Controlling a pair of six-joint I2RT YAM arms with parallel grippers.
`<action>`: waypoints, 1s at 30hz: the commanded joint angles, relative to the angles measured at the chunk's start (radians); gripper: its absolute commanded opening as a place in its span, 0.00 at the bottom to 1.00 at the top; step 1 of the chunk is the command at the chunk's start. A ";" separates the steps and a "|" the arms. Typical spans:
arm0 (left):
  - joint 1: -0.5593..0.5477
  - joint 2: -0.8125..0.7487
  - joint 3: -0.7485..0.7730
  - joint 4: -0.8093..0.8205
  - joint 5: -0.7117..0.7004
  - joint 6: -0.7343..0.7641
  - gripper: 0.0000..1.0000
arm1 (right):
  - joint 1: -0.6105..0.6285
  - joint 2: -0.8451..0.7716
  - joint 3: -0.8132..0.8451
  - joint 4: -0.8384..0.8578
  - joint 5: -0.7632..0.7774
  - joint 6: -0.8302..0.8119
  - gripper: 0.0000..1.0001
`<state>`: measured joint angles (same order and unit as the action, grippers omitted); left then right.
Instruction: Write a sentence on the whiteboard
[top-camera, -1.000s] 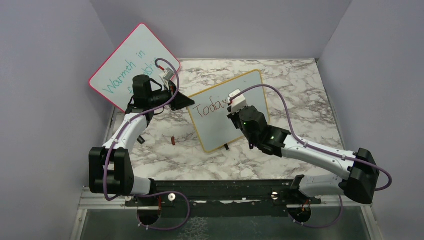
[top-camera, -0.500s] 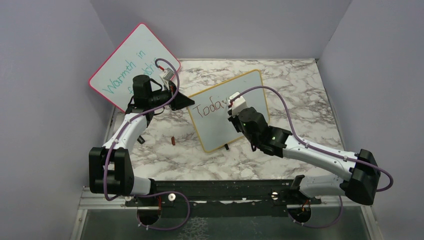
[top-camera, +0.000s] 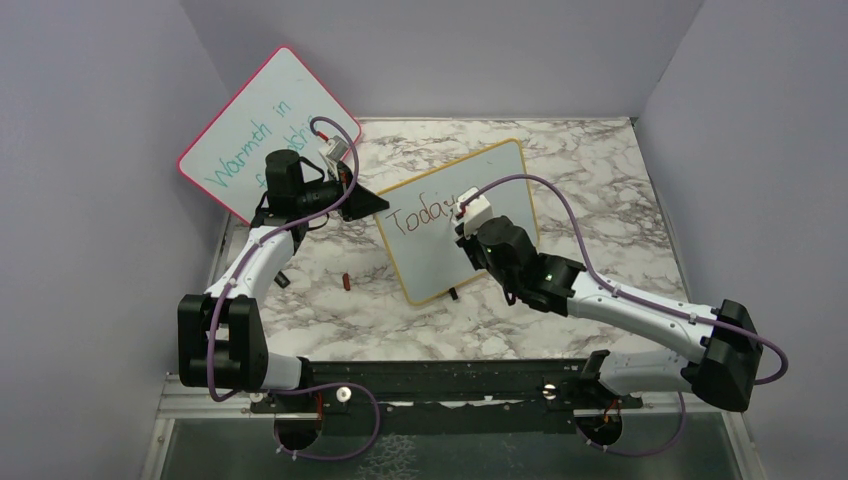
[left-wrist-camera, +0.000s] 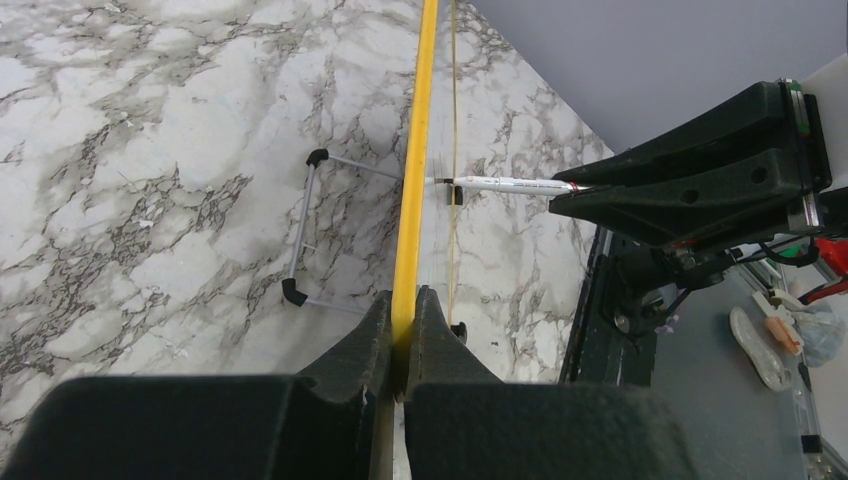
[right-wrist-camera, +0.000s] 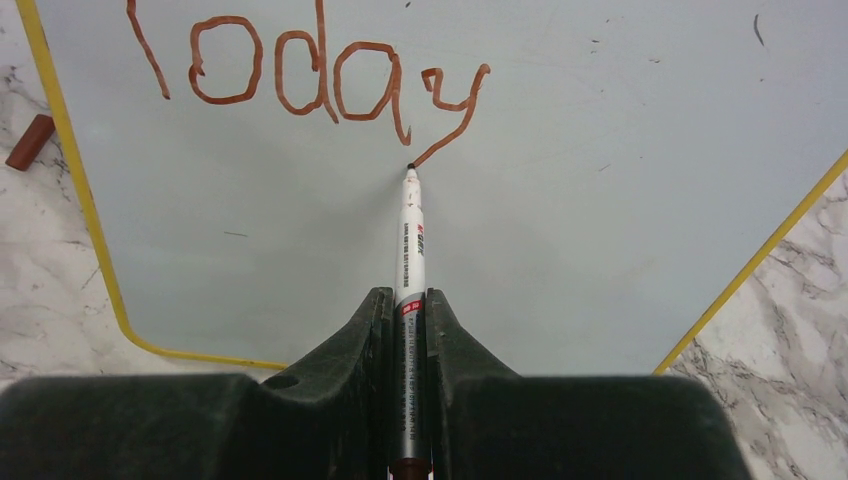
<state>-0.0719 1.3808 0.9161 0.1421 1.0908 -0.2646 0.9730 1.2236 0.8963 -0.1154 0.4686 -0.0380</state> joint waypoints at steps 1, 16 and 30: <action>-0.005 0.025 -0.010 -0.061 -0.033 0.090 0.00 | -0.006 0.002 -0.021 -0.028 -0.062 0.020 0.00; -0.005 0.023 -0.009 -0.064 -0.037 0.091 0.00 | -0.007 -0.041 0.001 0.060 -0.016 0.004 0.01; -0.005 0.024 -0.008 -0.068 -0.040 0.094 0.00 | -0.034 -0.062 0.019 0.139 0.096 -0.077 0.01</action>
<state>-0.0719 1.3804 0.9180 0.1390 1.0908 -0.2607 0.9573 1.1538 0.8928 -0.0544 0.5140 -0.0784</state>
